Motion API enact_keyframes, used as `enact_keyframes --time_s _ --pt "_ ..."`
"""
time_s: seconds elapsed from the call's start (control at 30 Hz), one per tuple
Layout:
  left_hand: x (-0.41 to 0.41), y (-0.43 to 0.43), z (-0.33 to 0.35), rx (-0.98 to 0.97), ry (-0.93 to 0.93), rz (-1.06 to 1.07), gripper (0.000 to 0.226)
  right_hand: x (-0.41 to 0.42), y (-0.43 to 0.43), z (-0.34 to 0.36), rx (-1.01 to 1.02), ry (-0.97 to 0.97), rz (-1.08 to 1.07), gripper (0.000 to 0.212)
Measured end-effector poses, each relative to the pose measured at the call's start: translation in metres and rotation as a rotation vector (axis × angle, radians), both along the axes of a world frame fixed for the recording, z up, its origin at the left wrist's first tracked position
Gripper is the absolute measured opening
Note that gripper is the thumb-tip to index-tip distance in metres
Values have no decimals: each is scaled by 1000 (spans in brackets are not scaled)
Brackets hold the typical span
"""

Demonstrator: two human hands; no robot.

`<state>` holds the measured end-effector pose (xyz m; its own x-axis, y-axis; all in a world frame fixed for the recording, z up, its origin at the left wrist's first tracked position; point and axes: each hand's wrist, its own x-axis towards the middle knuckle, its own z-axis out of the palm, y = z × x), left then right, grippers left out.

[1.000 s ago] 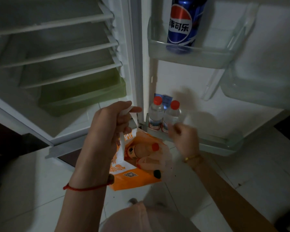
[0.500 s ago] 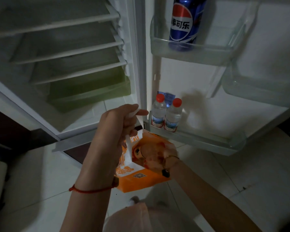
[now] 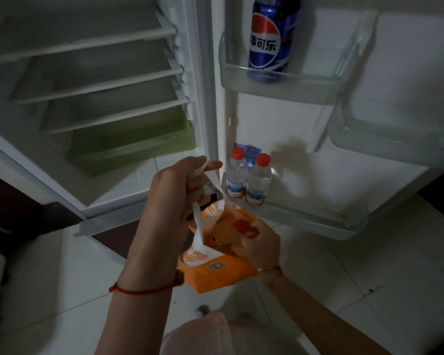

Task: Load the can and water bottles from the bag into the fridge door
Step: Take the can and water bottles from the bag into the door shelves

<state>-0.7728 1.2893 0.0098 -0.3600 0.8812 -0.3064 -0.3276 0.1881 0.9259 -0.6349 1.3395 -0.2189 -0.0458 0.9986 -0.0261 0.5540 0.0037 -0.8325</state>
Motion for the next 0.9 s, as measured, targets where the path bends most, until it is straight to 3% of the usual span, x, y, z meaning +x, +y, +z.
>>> enact_keyframes --time_s 0.33,0.53,0.7,0.9 --pt "20 16 -8 9 27 -10 29 77 20 91 373 84 -62 22" --pt "23 21 -11 13 65 3 30 110 44 120 641 -8 -153 20" --pt "21 24 -14 -8 91 43 32 124 67 123 694 1 -233 21" --pt "20 24 -14 -21 117 40 33 121 96 114 643 -43 -143 18"
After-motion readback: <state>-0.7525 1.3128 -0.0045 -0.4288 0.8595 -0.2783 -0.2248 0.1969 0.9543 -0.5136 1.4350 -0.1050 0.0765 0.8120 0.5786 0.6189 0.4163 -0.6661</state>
